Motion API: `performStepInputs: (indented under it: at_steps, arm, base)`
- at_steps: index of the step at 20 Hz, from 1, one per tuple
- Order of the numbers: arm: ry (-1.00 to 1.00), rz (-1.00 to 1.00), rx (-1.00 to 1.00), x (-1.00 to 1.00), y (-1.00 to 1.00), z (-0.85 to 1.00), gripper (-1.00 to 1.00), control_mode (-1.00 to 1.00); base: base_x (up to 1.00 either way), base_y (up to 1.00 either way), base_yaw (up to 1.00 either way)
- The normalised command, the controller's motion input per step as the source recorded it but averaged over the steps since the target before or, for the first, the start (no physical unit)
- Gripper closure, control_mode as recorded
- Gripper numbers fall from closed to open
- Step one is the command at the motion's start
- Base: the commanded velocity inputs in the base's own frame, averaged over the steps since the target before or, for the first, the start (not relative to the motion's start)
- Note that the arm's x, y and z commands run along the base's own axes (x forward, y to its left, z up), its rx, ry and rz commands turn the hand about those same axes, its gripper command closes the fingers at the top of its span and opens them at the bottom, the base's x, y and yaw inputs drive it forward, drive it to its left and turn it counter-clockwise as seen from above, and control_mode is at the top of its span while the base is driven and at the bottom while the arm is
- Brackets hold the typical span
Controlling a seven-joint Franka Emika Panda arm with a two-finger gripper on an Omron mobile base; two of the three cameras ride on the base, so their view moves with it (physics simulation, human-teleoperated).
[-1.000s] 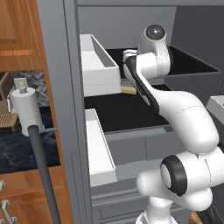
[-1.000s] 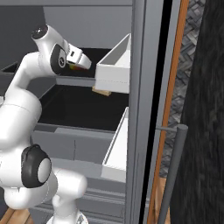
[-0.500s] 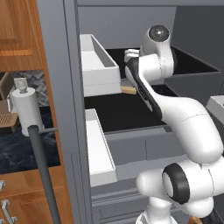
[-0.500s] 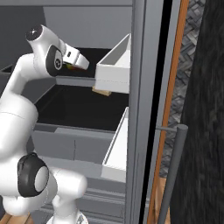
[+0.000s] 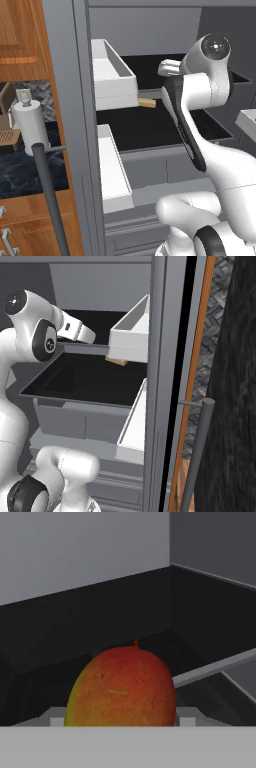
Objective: Pick up the apple and mango from the fridge and place one fruit on each plate on the dining counter.
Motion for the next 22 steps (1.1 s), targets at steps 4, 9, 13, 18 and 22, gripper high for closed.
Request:
performStepInputs:
  at_steps: [4, 9, 13, 18, 22]
  arm:
    - [0.0, 0.0, 0.0, -1.0, -0.11, 0.43, 1.0, -1.0]
    - [0.0, 0.02, 0.0, -1.0, -0.03, 0.33, 1.0, -1.0]
    - [0.01, 0.05, 0.0, -1.0, -0.01, 0.28, 1.0, -1.0]
    - [0.06, 0.11, 0.0, -1.0, 0.0, 0.16, 1.0, -1.0]
    - [0.09, 0.11, 0.0, -0.9, 0.0, 0.01, 1.0, -1.0]
  base:
    - [0.0, 0.0, 0.0]
    - [0.0, 0.0, 0.0]
    - [0.0, 0.0, 0.0]
    - [0.0, 0.0, 0.0]
    - [0.0, 0.0, 0.0]
